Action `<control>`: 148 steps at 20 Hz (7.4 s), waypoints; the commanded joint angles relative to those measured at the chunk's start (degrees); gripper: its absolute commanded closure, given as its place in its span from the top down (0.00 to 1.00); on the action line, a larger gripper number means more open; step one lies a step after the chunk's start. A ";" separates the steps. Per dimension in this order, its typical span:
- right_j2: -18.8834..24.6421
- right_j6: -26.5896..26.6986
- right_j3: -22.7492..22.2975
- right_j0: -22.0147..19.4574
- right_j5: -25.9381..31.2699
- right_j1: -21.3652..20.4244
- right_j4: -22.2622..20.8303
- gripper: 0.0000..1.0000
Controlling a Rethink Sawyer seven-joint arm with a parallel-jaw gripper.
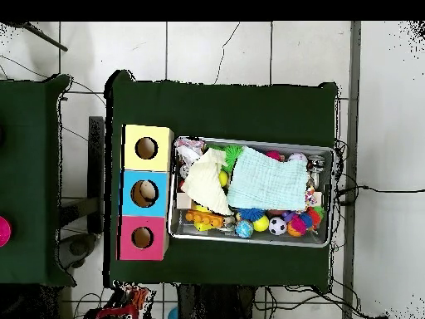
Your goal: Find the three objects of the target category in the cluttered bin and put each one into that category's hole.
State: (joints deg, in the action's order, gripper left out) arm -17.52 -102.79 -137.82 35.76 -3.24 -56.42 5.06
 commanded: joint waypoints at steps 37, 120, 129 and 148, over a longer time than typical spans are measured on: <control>1.40 -10.55 12.53 -3.57 4.15 6.44 4.03 0.00; 2.83 -11.37 13.70 -5.42 -9.69 17.61 2.12 0.00; 3.07 -11.46 13.85 -5.77 -10.97 18.65 2.07 0.00; 2.60 -10.30 13.98 -5.12 -6.96 16.27 2.70 1.00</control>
State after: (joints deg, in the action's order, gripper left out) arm -18.71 -102.79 -122.82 30.87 -12.15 -40.81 7.43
